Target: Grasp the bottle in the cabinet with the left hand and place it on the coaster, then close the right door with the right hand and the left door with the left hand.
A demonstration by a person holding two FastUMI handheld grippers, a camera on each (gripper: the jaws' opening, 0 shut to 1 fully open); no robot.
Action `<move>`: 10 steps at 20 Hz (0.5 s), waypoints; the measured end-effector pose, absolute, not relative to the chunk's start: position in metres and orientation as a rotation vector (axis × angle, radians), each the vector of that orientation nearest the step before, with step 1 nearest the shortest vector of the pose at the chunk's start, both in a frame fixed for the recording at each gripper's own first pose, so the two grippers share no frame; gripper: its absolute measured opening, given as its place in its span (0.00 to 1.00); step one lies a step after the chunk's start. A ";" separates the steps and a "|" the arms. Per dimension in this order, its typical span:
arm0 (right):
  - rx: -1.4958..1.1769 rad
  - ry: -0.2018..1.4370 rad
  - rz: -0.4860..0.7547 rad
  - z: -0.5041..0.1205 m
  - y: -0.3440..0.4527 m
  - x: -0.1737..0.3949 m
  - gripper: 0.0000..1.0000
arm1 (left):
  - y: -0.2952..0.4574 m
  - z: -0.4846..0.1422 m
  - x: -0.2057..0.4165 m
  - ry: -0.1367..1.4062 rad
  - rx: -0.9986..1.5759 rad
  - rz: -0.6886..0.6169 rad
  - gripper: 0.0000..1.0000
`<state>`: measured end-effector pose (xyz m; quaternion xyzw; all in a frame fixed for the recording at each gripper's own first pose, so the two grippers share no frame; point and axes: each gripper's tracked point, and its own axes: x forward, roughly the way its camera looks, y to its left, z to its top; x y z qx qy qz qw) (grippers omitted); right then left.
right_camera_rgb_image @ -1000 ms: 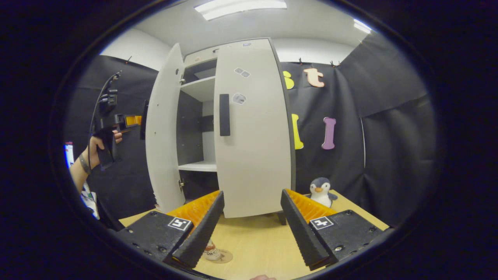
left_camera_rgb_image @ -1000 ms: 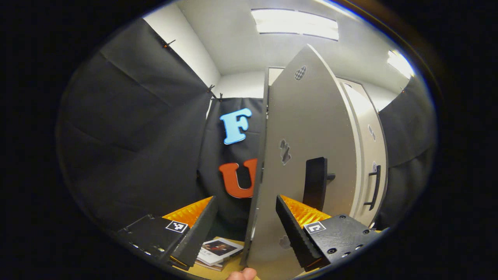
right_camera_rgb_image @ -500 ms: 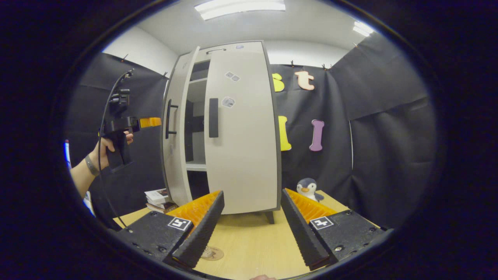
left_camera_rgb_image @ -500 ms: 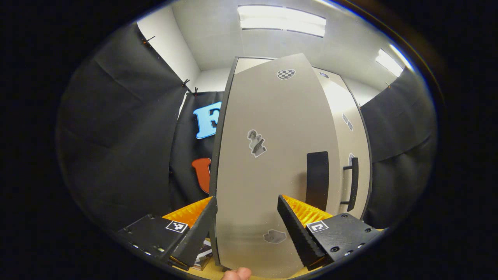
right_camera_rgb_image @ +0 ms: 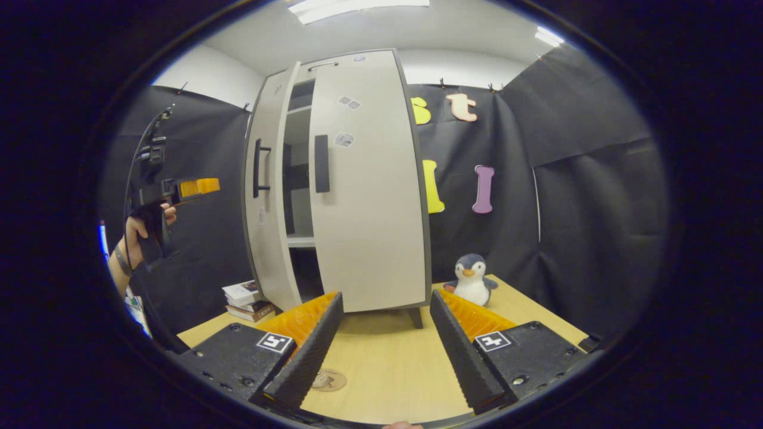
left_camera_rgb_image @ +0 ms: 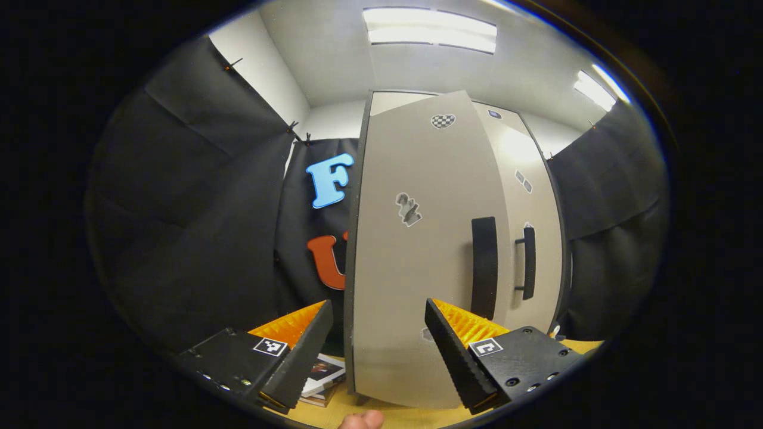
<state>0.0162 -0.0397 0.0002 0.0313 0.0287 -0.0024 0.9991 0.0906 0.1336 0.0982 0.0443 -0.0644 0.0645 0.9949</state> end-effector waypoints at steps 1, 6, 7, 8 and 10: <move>0.059 0.057 0.003 0.001 -0.036 0.016 0.96 | 0.133 0.086 0.081 -0.114 0.087 0.138 0.99; 0.033 0.076 0.031 -0.002 -0.026 0.019 0.94 | 0.112 0.027 0.046 -0.053 0.028 0.136 0.99; 0.045 0.077 0.038 -0.002 -0.022 0.019 0.96 | 0.106 0.013 0.039 -0.031 0.022 0.139 0.99; 0.055 0.073 0.043 -0.001 -0.018 0.020 0.96 | 0.100 -0.002 0.032 -0.011 0.012 0.145 0.99; 0.054 0.076 0.047 -0.003 -0.013 0.021 0.96 | 0.087 -0.028 0.020 0.030 -0.002 0.150 0.95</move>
